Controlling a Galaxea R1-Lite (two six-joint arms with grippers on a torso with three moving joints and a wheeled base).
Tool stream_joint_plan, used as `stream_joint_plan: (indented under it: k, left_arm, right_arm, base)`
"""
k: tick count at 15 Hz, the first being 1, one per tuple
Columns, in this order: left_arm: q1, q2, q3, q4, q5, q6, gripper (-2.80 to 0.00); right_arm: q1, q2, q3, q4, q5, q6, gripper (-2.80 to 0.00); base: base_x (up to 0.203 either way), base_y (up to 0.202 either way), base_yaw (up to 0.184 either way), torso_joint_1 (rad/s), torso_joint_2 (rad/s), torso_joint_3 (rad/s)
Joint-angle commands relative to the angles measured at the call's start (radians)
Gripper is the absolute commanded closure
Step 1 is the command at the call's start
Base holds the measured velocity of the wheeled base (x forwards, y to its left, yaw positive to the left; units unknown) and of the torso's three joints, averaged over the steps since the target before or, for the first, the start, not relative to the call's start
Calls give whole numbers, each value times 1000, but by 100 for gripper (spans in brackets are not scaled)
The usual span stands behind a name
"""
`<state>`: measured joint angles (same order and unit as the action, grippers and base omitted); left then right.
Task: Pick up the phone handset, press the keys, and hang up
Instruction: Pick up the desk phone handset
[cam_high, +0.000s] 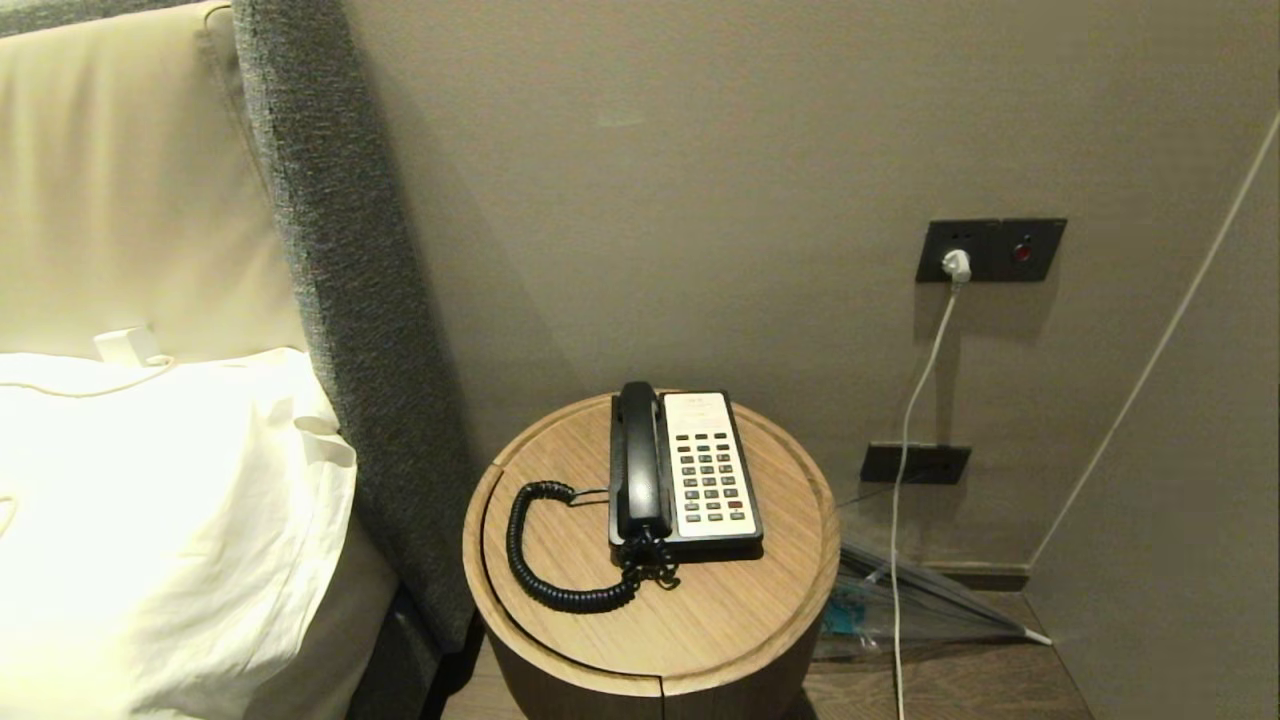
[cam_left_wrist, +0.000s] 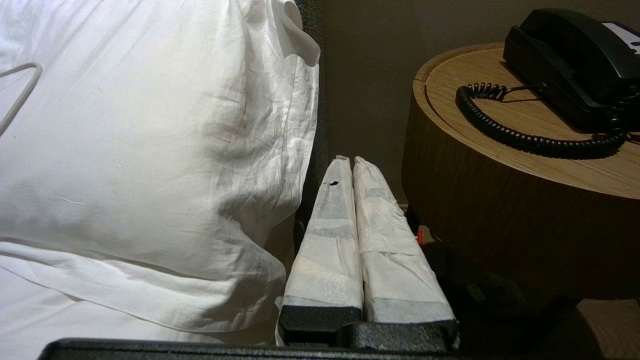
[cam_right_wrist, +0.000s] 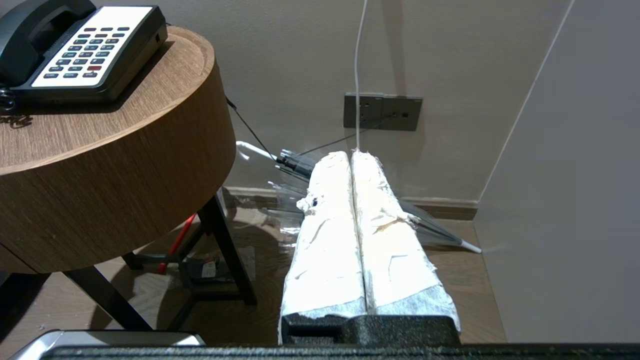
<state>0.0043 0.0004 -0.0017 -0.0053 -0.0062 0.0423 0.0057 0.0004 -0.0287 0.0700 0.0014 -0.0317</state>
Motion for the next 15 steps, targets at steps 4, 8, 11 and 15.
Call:
stream_joint_plan:
  k: [4, 8, 11, 15]
  left_arm:
    - [0, 0, 0, -1, 0, -1, 0]
    - [0, 0, 0, -1, 0, 0, 0]
    - [0, 0, 0, 4, 0, -1, 0]
    - [0, 0, 0, 4, 3, -15, 0]
  right_arm:
    - [0, -8, 0, 1, 2, 3, 0]
    - [0, -8, 0, 1, 2, 2, 0]
    - [0, -8, -2, 1, 2, 1, 0]
    - [0, -8, 0, 1, 2, 1, 0]
  base:
    - [0, 0, 0, 0, 0, 0]
    - [0, 0, 0, 0, 0, 0]
    - [0, 0, 0, 0, 0, 0]
    - [0, 0, 0, 0, 0, 0]
